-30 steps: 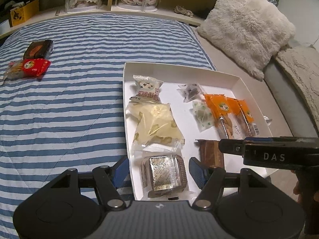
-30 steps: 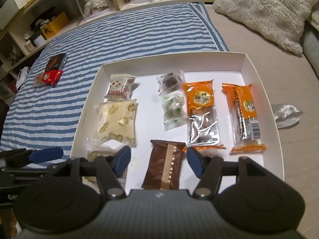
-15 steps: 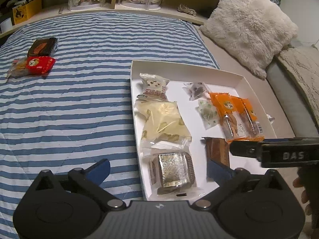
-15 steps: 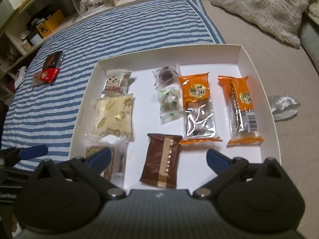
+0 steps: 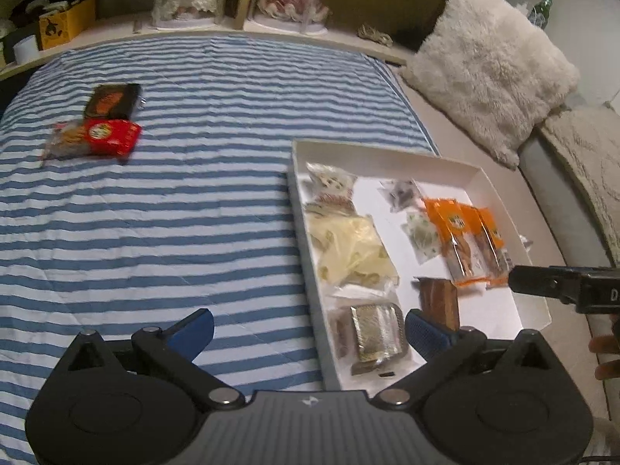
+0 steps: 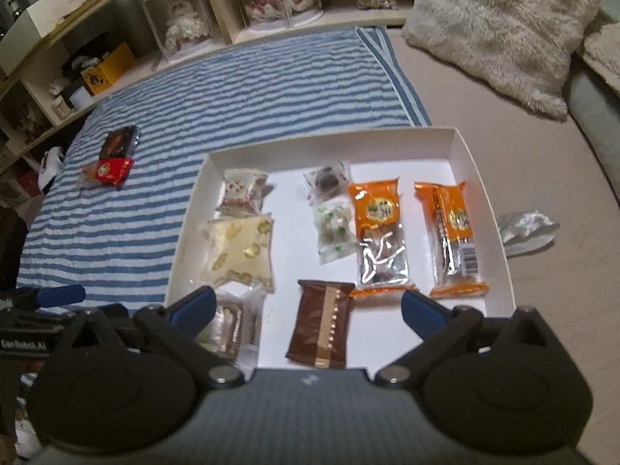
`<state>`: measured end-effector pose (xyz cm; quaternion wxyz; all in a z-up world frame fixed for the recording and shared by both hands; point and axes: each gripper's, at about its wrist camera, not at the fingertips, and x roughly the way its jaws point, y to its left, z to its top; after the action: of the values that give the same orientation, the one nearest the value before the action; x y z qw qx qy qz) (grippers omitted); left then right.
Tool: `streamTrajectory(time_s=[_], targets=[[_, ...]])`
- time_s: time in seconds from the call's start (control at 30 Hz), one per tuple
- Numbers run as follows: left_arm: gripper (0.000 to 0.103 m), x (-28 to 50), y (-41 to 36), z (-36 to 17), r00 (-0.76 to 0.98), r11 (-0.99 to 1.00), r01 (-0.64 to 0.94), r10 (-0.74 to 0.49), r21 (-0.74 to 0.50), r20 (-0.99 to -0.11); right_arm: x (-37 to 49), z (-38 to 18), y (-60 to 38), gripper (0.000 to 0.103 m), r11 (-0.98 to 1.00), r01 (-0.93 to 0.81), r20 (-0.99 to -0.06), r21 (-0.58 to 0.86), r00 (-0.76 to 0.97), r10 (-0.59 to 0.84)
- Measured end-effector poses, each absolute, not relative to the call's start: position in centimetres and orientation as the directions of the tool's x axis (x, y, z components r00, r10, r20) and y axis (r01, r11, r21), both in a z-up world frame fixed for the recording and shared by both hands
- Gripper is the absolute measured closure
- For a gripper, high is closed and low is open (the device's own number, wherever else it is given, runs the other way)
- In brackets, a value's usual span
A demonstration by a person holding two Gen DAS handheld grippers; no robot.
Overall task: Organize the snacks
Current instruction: 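Move both open tools from the tray to the snacks left on the bed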
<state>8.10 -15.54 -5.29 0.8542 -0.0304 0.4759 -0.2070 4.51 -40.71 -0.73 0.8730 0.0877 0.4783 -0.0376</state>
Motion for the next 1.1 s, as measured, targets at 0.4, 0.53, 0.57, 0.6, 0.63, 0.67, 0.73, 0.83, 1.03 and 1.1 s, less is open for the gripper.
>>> streamTrajectory(time_s=[0.4,0.53,0.57,0.6,0.63,0.67,0.73,0.83,1.03,1.1], targets=[[0.0,9.9,-9.0,-2.3,0.571,0.93,0.287,-0.357,-0.228,-0.74,5.0,2.0,-36.0,0.0,0.982,0.099,-0.744,0.158,0.666,0.053],[0.0,10.8,-6.9,-2.0,0.598,0.937,0.266,-0.345,-0.227,-0.724,6.2,2.1,-33.7,0.0,0.982,0.067,-0.725,0.175,0.684,0.082],[0.0,11.0,-6.4,-2.0,0.605,0.939,0.259,-0.341,-0.226,-0.72,6.7,2.0,-33.1,0.0,0.982,0.06,-0.721,0.178,0.687,0.089],[0.0,11.2,-5.9,-2.0,0.613,0.941,0.251,-0.335,-0.226,-0.715,7.0,1.9,-32.5,0.0,0.983,0.053,-0.719,0.178,0.689,0.093],[0.0,11.4,-5.4,-2.0,0.62,0.943,0.243,-0.331,-0.227,-0.711,7.5,1.8,-31.9,0.0,0.983,0.047,-0.717,0.176,0.69,0.096],[0.0,11.6,-5.0,-2.0,0.627,0.945,0.234,-0.328,-0.23,-0.707,8.0,1.6,-31.3,0.0,0.984,0.04,-0.715,0.175,0.692,0.099],[0.0,12.1,-3.9,-2.1,0.639,0.947,0.215,-0.322,-0.24,-0.699,9.0,1.4,-30.0,0.0,0.984,0.024,-0.711,0.175,0.695,0.11],[0.0,12.9,-2.4,-2.1,0.655,0.95,0.195,-0.311,-0.244,-0.689,10.5,1.1,-28.1,0.0,0.983,-0.005,-0.694,0.185,0.708,0.135],[0.0,15.4,1.4,-1.7,0.713,0.962,0.114,-0.253,-0.247,-0.654,13.5,0.3,-24.8,0.0,0.968,-0.106,-0.62,0.226,0.751,0.227],[0.0,16.5,2.5,-1.5,0.73,0.963,0.084,-0.234,-0.255,-0.642,15.0,-0.2,-23.4,0.0,0.975,-0.114,-0.611,0.192,0.763,0.21]])
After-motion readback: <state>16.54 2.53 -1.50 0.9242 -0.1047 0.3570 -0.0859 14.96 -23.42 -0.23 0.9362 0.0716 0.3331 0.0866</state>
